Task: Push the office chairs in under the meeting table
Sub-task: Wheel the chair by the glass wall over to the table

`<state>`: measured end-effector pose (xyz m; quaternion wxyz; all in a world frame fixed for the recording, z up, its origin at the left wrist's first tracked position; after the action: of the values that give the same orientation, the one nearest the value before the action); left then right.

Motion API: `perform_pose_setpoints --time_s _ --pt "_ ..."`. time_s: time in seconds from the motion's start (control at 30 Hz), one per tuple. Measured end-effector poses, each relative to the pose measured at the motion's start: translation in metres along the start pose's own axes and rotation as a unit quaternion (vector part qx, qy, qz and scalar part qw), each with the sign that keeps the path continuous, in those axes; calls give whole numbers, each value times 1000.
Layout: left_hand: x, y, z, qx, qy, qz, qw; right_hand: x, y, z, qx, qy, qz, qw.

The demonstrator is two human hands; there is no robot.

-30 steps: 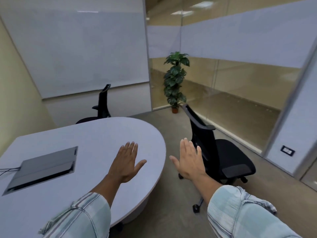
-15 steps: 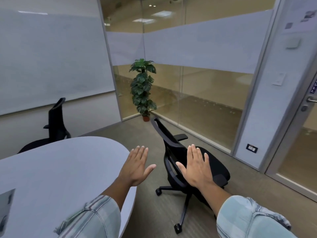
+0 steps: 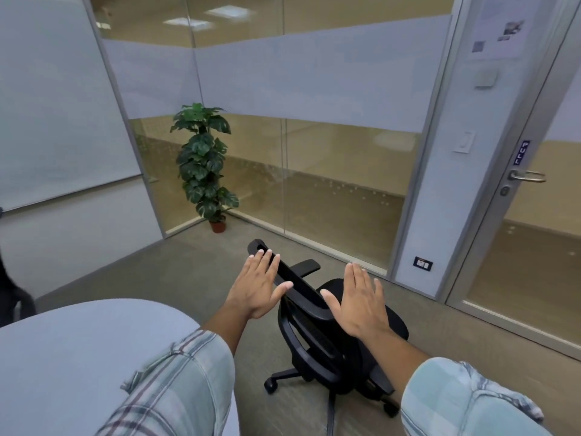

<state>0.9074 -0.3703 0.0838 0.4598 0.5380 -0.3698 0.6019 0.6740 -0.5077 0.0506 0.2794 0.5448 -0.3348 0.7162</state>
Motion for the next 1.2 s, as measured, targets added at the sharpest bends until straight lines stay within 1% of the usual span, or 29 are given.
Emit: perform_pose_setpoints --time_s 0.07,0.17,0.23,0.3,0.43,0.53,0.67,0.8,0.93,1.2 --pt "-6 -15 25 -6 -12 -7 1000 -13 -17 14 -24 -13 30 999" --pt "-17 -30 55 -21 -41 -13 999 -30 -40 30 -78 -56 98 991" --pt "-27 -39 74 -32 -62 -15 997 -44 -55 37 -101 -76 116 985" --pt "-37 -48 94 -47 -90 -17 995 -57 -67 41 -115 -92 105 983" --pt "-58 -59 117 -80 -141 4 987 -67 -75 42 -132 -98 3 986" --pt "-66 -68 135 -95 -132 9 987 -69 -77 49 -136 -92 -28 986" --pt "-66 -85 158 -115 -133 6 984 -69 -81 58 -113 -103 -41 987" --pt "-70 -93 172 -132 -127 22 983 -70 -85 62 -114 -97 -51 987" --pt "-72 -91 171 -123 -116 16 985 -70 -82 62 -111 -86 -45 989" --pt "-72 -74 161 -105 -123 30 986 -66 -54 61 -76 -64 -32 995"
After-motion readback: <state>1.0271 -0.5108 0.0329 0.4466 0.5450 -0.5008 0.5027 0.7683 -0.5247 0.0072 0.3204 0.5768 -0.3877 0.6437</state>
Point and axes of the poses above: each hand's wrist, its own z-axis towards the middle knuckle, its own x-axis out of the back of the hand, y = z × x, the point moved 2 cm from there along z, towards the middle knuckle, and after that the axes turned 1 degree about y, right-handed, at the moved point
